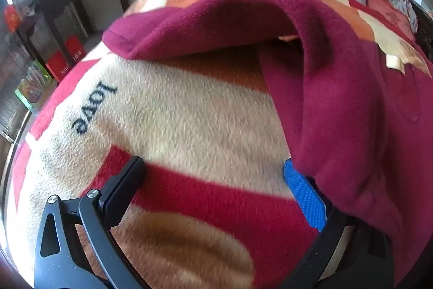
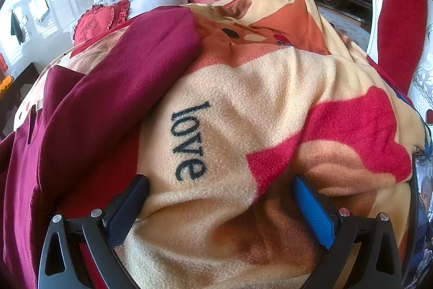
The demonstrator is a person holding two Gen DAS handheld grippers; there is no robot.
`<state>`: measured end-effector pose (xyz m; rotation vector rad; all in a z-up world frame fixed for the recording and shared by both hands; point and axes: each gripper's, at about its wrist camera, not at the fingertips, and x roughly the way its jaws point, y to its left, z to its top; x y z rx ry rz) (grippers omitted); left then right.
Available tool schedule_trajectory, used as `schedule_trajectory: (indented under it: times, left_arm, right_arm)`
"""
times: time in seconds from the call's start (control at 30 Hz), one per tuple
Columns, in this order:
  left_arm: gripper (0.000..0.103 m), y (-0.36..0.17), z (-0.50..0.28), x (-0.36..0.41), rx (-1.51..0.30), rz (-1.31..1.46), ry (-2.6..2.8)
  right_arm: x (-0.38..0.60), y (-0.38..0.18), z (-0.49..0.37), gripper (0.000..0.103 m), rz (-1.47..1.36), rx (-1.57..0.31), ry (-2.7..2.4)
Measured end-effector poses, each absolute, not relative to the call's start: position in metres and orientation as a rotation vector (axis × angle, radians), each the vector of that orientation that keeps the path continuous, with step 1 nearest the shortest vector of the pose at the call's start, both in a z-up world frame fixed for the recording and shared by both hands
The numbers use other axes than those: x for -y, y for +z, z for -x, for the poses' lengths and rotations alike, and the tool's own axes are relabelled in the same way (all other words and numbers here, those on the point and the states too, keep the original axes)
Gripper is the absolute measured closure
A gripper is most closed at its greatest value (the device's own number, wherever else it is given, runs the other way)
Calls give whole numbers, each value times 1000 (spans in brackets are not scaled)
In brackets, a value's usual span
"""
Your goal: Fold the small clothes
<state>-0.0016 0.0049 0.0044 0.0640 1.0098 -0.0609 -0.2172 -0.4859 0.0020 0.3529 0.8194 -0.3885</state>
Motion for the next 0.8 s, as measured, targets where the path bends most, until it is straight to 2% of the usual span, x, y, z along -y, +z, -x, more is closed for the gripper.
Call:
schedule_trajectory:
  times: [0.1, 0.33, 0.47, 0.63, 0.8]
  left_arm:
    - [1, 20, 18, -25, -1032, -25, -62]
    - [1, 78, 68, -38, -930, 5, -134]
    - [1, 95, 81, -12, -931, 46, -210]
    - [1, 96, 108, 20, -957, 72, -336]
    - [1, 78, 127, 56, -1004, -58, -417]
  right_arm:
    - [487, 2, 218, 0, -363, -814, -383]
    - [485, 2, 217, 0, -351, -816, -389]
    - [486, 4, 221, 0, -349, -814, -388]
    - [482, 7, 224, 0, -340, -869, -381]
    - [460, 29, 236, 0, -311, -912, -374]
